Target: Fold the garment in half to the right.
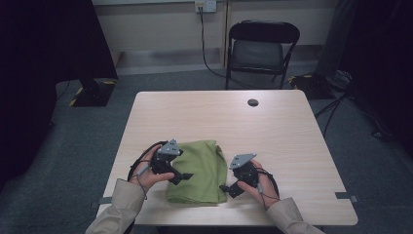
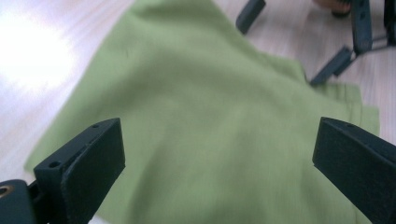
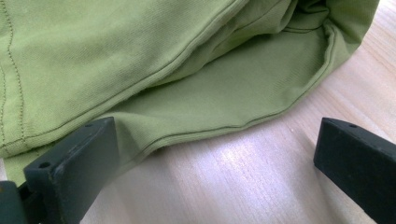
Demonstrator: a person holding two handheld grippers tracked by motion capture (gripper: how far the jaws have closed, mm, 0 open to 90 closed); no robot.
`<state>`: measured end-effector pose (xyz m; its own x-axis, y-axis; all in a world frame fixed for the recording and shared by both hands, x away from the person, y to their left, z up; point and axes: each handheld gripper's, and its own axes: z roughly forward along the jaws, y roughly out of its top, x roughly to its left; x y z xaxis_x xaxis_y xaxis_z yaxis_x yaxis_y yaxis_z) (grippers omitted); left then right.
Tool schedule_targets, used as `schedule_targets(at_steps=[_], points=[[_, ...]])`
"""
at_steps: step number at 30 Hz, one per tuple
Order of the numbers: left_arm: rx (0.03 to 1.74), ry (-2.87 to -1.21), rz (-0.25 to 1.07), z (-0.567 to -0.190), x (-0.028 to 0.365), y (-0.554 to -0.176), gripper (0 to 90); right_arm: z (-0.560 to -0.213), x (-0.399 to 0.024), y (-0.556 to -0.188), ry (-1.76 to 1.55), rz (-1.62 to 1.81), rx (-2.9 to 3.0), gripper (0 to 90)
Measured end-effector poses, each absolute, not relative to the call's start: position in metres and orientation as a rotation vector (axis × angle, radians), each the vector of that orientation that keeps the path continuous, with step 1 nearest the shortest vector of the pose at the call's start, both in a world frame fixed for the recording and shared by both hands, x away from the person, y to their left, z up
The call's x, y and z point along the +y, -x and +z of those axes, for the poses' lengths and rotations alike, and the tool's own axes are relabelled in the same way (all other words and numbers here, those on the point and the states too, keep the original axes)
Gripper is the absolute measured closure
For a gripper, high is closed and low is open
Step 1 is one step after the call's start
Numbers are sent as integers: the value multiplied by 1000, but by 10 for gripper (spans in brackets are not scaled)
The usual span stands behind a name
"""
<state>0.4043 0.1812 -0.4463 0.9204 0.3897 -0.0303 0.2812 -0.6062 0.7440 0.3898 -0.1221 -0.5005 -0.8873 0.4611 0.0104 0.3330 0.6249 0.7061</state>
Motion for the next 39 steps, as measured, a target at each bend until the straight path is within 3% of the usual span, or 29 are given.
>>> schedule_targets(at_steps=[16, 28, 39], points=[[449, -2236, 129, -468, 212, -389, 11, -499, -122, -390, -653, 1100, 2680, 0], [415, -2263, 107, -473, 201, -386, 11, -450, -114, -393, -503, 1227, 2576, 4], [427, -2254, 78, -477, 202, -387, 8, -429, -67, -416, -345, 1325, 2555, 7]])
